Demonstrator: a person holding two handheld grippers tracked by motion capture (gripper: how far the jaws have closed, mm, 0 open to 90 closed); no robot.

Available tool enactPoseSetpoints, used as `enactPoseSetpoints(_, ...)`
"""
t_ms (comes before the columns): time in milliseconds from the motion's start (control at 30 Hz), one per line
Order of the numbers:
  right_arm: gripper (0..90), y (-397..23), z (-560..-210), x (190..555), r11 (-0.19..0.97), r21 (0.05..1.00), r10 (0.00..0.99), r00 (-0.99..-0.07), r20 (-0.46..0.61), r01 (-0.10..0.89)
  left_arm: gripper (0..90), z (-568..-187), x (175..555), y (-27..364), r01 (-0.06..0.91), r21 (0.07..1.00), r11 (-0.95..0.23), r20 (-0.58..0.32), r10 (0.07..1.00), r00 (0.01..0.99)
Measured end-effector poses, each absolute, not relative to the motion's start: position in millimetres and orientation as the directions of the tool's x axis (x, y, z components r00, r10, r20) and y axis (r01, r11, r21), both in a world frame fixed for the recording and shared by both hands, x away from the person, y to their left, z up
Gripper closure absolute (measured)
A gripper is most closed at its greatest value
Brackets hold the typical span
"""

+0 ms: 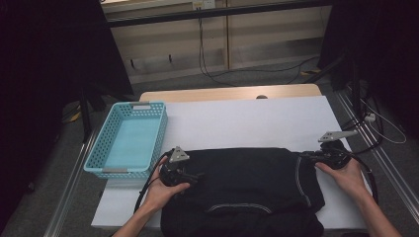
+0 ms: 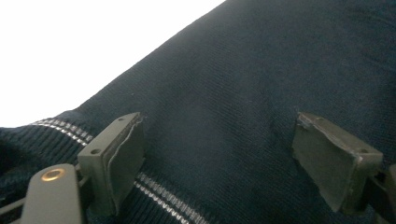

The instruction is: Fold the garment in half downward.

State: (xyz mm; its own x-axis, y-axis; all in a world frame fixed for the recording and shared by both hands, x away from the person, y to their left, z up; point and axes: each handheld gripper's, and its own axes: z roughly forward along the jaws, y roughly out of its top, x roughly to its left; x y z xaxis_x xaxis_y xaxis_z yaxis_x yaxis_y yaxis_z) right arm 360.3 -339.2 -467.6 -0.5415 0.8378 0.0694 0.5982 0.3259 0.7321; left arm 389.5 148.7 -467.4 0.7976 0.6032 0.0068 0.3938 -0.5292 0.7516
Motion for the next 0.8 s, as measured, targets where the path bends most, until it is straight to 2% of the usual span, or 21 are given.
enactPoseSetpoints(200,79.5,-349,-453,355,0.274,0.783,0.895,-0.446,0.006,0.559,21.8,-462,389,152,0.401,0.771,-0.495,-0.008,0.621,0.784)
enactPoseSetpoints(433,80.2,-356,-443,358,0.263,0.803,0.930,-0.362,-0.063,0.535,26.2,-455,390,154,0.398,0.789,-0.468,-0.010,0.639,0.769)
enactPoseSetpoints(800,80.4,-395,-436,360,0.195,0.816,0.969,-0.234,-0.076,0.544,34.0,-450,396,152,0.388,0.797,-0.462,0.008,0.651,0.759)
